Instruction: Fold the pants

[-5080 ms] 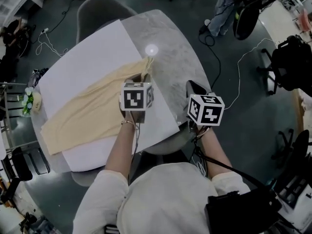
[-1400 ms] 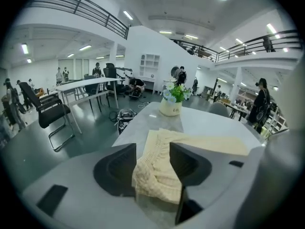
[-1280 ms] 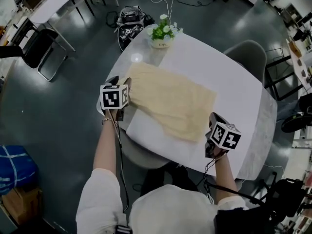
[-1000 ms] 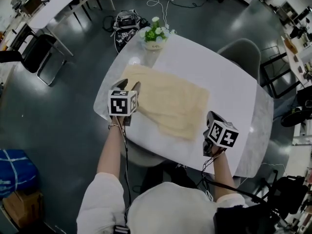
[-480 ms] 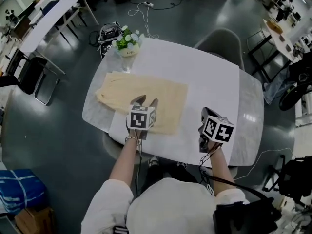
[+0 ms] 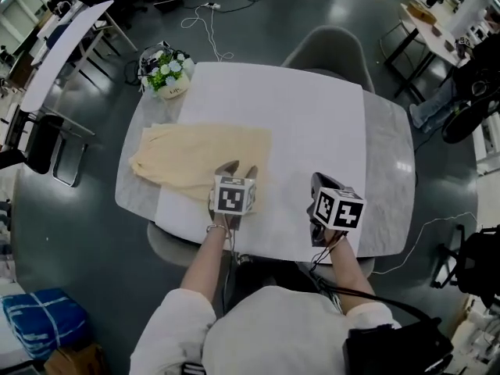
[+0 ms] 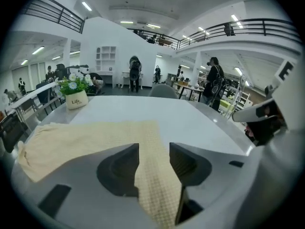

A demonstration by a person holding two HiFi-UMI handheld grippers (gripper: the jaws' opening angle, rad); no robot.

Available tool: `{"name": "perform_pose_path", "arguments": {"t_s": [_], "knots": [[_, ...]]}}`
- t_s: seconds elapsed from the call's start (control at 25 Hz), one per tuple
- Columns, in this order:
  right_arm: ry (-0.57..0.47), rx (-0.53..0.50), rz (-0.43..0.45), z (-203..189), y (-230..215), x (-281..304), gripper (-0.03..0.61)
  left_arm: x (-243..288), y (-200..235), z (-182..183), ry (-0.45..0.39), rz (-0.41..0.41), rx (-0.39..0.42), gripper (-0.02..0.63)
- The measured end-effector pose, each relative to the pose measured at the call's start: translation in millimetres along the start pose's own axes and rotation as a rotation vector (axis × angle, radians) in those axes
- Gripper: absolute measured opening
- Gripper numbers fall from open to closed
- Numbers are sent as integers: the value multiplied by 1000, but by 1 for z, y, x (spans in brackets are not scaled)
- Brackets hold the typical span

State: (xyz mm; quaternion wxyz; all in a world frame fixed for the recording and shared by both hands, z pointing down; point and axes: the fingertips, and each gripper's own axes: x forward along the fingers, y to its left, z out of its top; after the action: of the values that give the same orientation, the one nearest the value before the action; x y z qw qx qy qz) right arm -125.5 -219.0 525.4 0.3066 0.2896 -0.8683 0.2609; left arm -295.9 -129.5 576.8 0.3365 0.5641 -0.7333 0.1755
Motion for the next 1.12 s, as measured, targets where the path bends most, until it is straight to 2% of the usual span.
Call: {"name": "perform_pose_path", "arguments": {"t_s": [0.32, 0.6, 0.76, 0.88, 1.04, 1.12], "knots": [[66, 20, 11, -23, -33, 18, -8, 53, -27, -25, 115, 27, 113, 192], [90, 44, 24, -30, -49, 28, -8, 73, -34, -38, 208, 48, 168, 187], [95, 34, 37, -31, -48, 32, -8, 80, -30, -46, 238, 72, 168, 135], [93, 24, 45, -30, -48, 33, -7, 80, -29, -48, 238, 72, 153, 122], [93, 15, 54, -30, -44, 36, -6, 80, -22, -48, 239, 94, 160, 59], [95, 11, 58, -31, -41, 39, -6, 81, -19, -48, 230, 91, 149, 48]]}}
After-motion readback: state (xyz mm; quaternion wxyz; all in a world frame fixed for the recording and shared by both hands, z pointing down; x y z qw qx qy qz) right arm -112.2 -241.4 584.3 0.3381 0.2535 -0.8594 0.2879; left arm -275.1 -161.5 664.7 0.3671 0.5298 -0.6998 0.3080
